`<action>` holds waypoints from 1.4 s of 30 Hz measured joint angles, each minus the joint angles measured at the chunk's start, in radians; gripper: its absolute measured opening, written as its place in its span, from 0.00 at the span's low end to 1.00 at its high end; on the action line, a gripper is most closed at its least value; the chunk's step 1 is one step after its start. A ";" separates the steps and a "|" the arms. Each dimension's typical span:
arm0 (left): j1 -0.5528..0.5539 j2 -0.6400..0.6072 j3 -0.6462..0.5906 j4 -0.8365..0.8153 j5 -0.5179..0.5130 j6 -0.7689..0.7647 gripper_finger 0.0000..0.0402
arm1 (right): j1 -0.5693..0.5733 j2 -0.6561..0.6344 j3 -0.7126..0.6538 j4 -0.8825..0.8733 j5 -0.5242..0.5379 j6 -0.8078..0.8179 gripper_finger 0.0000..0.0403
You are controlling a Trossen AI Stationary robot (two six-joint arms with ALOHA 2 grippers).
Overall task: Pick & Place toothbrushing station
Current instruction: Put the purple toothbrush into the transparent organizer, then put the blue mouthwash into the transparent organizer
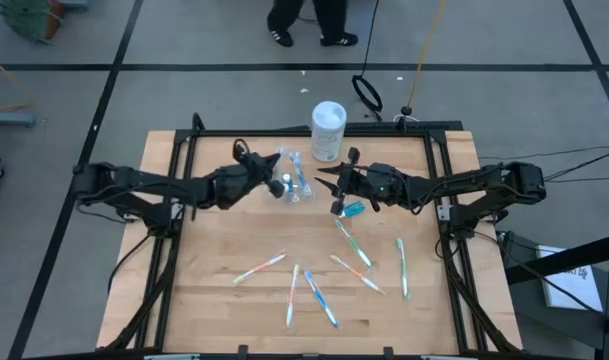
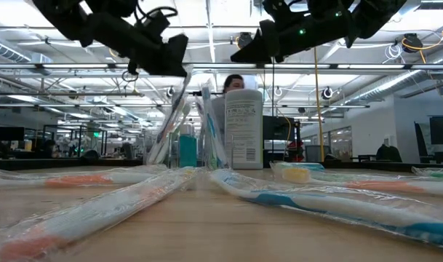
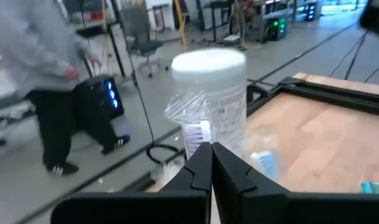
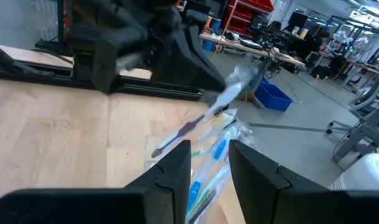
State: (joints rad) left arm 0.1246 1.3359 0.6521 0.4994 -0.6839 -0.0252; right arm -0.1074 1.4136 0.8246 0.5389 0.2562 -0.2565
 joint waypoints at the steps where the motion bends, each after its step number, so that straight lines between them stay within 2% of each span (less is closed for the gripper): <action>1: 0.004 0.011 0.000 -0.013 -0.004 -0.026 0.00 | 0.000 0.000 0.000 -0.002 0.000 -0.006 0.25; 6: 0.013 0.042 -0.001 -0.128 -0.006 -0.127 0.02 | 0.000 0.000 0.000 -0.027 0.000 -0.015 0.25; 10: 0.001 0.035 0.000 -0.162 -0.006 -0.143 0.06 | 0.000 0.000 0.000 -0.066 0.000 -0.016 0.25; 17: -0.039 -0.020 0.000 -0.168 -0.005 -0.024 0.20 | 0.002 0.000 0.000 -0.098 -0.001 0.073 0.25; 23: -0.070 -0.116 0.000 -0.165 -0.007 0.091 0.37 | 0.019 0.000 0.000 -0.220 -0.001 0.175 0.25; 27: -0.096 -0.194 0.000 -0.175 0.007 0.157 0.43 | 0.042 0.000 0.000 -0.288 0.001 0.257 0.25; 30: -0.113 -0.242 0.000 -0.233 0.073 0.148 0.45 | 0.063 0.000 0.000 -0.344 0.000 0.319 0.25; 34: -0.133 -0.266 0.000 -0.359 0.216 0.087 0.45 | 0.079 0.000 0.000 -0.484 0.000 0.452 0.25; 42: -0.147 -0.209 0.000 -0.465 0.469 0.067 0.45 | 0.090 0.000 0.000 -0.760 0.000 0.765 0.25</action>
State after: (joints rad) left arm -0.0227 1.1269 0.6525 0.0345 -0.2146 0.0416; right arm -0.0174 1.4139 0.8246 -0.2209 0.2558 0.5088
